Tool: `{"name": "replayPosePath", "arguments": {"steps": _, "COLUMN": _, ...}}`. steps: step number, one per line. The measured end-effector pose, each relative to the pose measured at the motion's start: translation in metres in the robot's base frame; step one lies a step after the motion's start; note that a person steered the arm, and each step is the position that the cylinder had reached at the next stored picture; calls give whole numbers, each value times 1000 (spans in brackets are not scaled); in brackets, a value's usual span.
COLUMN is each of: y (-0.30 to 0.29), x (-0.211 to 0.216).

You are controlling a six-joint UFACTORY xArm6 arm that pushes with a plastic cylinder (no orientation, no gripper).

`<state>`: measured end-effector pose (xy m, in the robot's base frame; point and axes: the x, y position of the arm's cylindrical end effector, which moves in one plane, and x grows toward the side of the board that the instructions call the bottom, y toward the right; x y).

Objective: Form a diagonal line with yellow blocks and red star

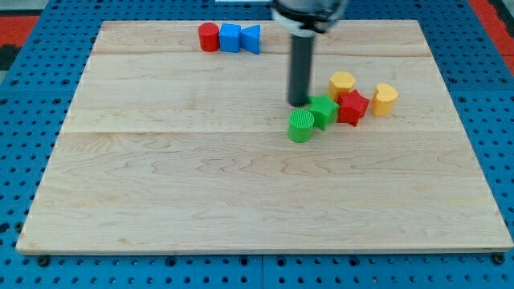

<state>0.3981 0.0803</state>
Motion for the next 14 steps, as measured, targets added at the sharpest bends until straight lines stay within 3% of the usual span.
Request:
{"name": "replayPosePath", "arguments": {"steps": 1, "y": -2, "x": 32}}
{"name": "replayPosePath", "arguments": {"steps": 2, "y": 4, "x": 38}}
{"name": "replayPosePath", "arguments": {"steps": 4, "y": 60, "x": 93}}
{"name": "replayPosePath", "arguments": {"steps": 5, "y": 131, "x": 89}}
{"name": "replayPosePath", "arguments": {"steps": 6, "y": 126, "x": 34}}
{"name": "replayPosePath", "arguments": {"steps": 7, "y": 124, "x": 19}}
{"name": "replayPosePath", "arguments": {"steps": 8, "y": 77, "x": -6}}
{"name": "replayPosePath", "arguments": {"steps": 10, "y": 112, "x": 30}}
{"name": "replayPosePath", "arguments": {"steps": 11, "y": 133, "x": 8}}
{"name": "replayPosePath", "arguments": {"steps": 13, "y": 119, "x": -65}}
{"name": "replayPosePath", "arguments": {"steps": 14, "y": 78, "x": -86}}
